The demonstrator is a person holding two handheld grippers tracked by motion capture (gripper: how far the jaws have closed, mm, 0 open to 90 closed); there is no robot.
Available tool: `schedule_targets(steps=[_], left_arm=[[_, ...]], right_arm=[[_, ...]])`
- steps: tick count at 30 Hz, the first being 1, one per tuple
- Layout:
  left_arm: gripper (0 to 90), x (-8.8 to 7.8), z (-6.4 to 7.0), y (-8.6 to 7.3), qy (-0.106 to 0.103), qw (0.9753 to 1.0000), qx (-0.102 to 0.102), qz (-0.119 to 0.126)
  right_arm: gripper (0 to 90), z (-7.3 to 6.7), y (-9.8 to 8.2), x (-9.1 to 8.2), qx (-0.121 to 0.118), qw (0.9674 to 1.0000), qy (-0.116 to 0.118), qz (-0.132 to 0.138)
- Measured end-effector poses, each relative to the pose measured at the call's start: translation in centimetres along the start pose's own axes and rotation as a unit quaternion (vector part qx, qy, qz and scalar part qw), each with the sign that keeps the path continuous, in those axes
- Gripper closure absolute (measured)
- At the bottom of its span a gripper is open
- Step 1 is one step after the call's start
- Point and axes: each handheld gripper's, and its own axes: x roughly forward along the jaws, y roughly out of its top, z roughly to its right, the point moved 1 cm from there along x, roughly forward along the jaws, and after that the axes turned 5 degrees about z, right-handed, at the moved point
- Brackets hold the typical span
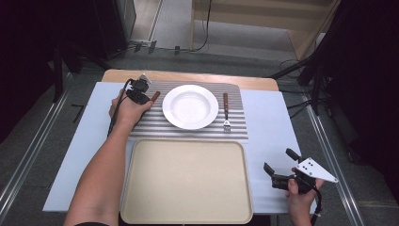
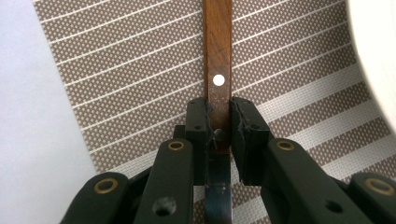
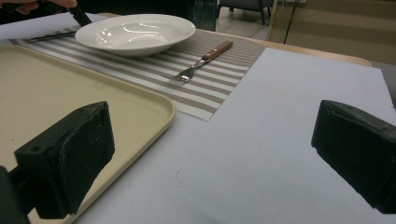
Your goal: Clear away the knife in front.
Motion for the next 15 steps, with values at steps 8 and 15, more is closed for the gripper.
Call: schedule_targets(steps=[8,15], left_arm=[[77.2,-1.8,-0.3,-0.1,-0.017,0.9997,0.001,0.016],[77.2,-2.8,0.2,-0.7,-0.019,0.9997,0.005,0.012]], right_arm=[[0.0,0.3,-0.1,0.0,0.003,1.0,-0.002,0.002],[0.0,0.3,0.0,-0.1,0.0,1.0,-0.003,0.001]])
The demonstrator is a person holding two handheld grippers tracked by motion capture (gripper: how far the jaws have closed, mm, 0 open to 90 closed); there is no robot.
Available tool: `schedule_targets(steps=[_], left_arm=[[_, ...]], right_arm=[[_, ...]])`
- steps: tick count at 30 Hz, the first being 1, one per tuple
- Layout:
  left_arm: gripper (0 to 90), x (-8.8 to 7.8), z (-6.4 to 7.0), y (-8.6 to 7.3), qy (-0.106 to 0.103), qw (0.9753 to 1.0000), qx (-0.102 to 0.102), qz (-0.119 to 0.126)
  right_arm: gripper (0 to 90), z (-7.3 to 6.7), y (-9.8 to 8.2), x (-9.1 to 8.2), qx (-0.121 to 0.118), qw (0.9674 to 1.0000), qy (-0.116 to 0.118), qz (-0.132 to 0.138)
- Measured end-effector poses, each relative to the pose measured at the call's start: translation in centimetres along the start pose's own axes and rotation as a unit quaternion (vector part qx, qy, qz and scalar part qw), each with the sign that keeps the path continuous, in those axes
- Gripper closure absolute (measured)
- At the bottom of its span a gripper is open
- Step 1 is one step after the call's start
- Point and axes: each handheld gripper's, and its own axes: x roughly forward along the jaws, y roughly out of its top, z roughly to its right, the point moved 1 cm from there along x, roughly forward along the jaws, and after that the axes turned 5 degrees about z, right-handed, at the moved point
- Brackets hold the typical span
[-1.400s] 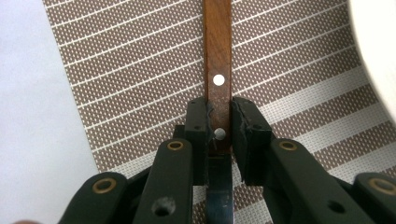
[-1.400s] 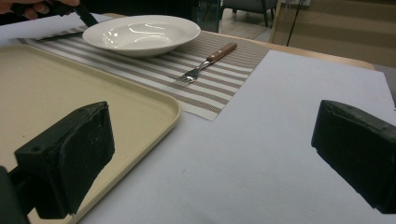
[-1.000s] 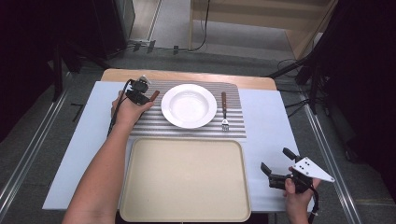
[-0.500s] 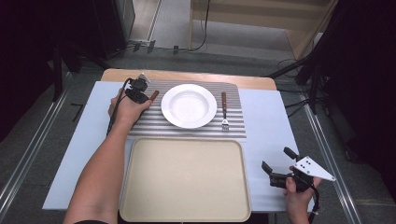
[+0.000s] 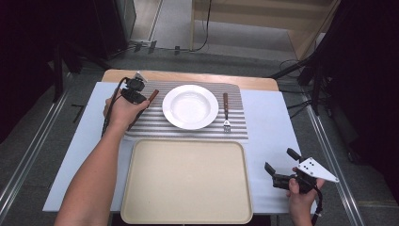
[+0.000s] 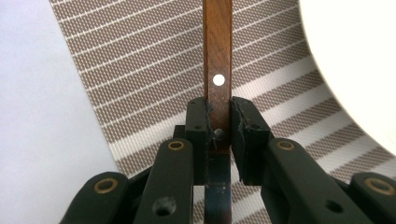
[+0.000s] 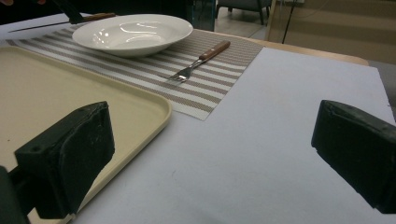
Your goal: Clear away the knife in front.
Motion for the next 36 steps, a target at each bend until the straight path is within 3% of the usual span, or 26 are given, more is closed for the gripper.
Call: schedule_targets(steps=[16,20,28,32,36], left_arm=[[77.2,-2.5,1.7,-2.1,-0.016,0.9994,0.023,0.02],[77.2,-3.2,2.0,-2.8,-0.034,0.9989,0.022,0.022],[77.2,-5.2,3.2,-4.0,-0.043,0.9975,0.037,0.042],[77.1,-5.6,3.8,-4.4,-0.06,0.9967,0.033,0.044],[77.1,-5.8,4.6,-5.0,-0.06,0.9962,0.044,0.045]], right_arm=[[0.0,0.1,-0.1,0.0,0.001,1.0,0.003,0.0],[0.0,0.1,-0.1,0.1,0.001,1.0,0.003,0.0],[0.0,0.0,-0.1,0.1,0.002,1.0,0.005,-0.002],[0.0,0.0,-0.1,0.1,0.001,1.0,0.005,-0.002],[0.0,0.0,-0.1,0.1,0.002,1.0,0.005,-0.003]])
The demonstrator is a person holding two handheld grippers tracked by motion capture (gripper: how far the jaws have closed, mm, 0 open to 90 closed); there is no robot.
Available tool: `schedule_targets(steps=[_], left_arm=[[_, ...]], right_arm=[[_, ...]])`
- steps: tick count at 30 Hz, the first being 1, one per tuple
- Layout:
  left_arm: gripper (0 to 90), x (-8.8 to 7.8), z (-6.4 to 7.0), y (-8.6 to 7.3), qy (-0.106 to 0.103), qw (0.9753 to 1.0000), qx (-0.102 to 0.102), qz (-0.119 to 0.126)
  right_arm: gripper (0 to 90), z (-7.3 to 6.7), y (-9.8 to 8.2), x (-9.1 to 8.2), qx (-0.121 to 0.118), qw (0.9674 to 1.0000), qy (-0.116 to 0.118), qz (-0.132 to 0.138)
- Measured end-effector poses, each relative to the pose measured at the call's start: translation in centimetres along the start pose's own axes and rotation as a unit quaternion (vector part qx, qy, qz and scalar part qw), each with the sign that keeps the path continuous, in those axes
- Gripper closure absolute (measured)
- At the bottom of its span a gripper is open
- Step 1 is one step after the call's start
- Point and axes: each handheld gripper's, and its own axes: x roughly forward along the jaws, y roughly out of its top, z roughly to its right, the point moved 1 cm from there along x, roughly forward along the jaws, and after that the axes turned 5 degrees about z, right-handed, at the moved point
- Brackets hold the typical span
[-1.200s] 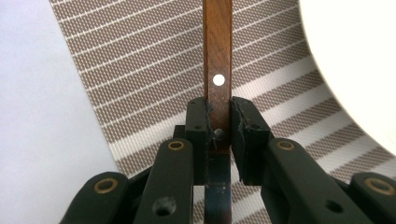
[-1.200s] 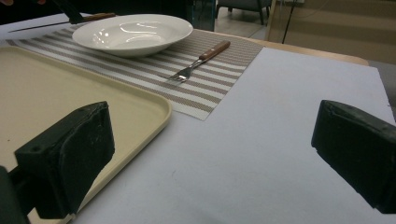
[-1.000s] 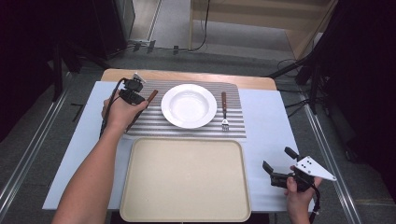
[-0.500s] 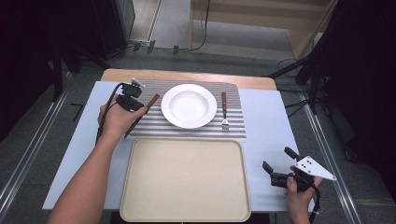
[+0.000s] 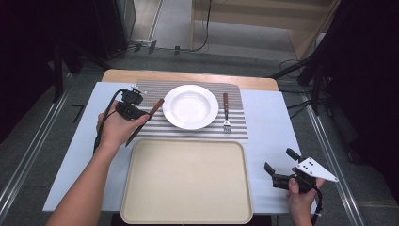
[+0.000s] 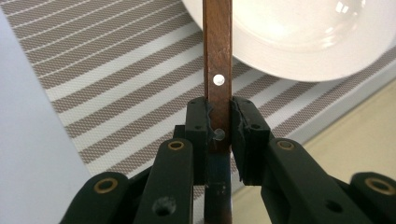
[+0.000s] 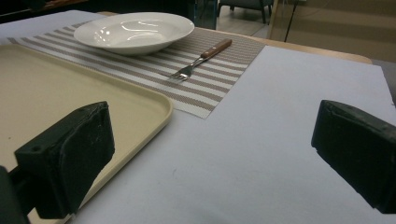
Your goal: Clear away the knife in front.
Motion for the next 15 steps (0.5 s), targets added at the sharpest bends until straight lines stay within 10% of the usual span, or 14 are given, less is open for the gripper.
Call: schedule_targets(steps=[15], left_arm=[[77.1,-1.3,2.9,-3.0,-0.018,0.9997,0.015,0.005]], right_arm=[[0.0,0.1,-0.1,0.0,0.001,1.0,0.0,0.0]])
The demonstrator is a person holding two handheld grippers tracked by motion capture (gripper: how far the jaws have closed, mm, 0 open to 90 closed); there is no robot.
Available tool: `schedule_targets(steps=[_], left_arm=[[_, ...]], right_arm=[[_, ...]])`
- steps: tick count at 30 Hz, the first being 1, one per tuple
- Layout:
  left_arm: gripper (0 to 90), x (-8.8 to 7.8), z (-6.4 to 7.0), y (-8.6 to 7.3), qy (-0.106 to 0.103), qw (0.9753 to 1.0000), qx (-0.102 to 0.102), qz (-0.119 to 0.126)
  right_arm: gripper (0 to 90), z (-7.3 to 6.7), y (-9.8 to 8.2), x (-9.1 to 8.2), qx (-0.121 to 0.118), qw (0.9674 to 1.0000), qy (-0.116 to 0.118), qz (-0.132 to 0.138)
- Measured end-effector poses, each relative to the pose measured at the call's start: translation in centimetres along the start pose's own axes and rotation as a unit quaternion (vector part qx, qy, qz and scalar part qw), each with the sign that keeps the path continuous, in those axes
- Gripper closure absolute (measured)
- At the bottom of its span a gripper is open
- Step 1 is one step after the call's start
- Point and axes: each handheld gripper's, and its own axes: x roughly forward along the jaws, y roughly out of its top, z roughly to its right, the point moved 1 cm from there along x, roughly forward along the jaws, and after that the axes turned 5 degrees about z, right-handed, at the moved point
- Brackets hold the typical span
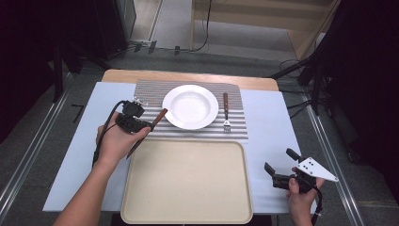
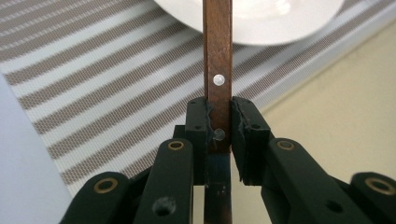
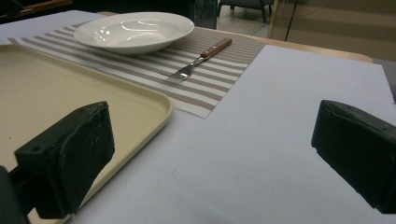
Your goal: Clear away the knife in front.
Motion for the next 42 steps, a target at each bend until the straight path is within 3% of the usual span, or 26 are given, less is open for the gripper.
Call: schedule_targets(steps=[16,24,29,38,42], left_arm=[[77.1,-0.4,3.2,-3.0,-0.012,0.9999,0.009,-0.004],[76.9,-0.2,4.9,-5.6,-0.019,0.9998,0.002,-0.009],[76.9,0.1,5.4,-6.8,-0.023,0.9996,0.001,-0.019],[76.8,0.0,5.5,-9.1,-0.014,0.9997,-0.018,-0.002],[76.7,0.1,5.4,-10.0,-0.01,0.9996,-0.024,-0.005]], right_arm=[[0.0,0.0,-0.1,0.1,0.001,1.0,0.002,-0.002],[0.0,0.0,-0.1,0.0,0.0,1.0,0.001,-0.003],[0.0,-0.1,-0.1,0.0,-0.002,1.0,0.001,-0.004],[0.0,-0.1,-0.1,0.1,-0.002,1.0,0.002,-0.006],[0.0,-0.1,-0.1,0.1,-0.002,1.0,0.001,-0.006]])
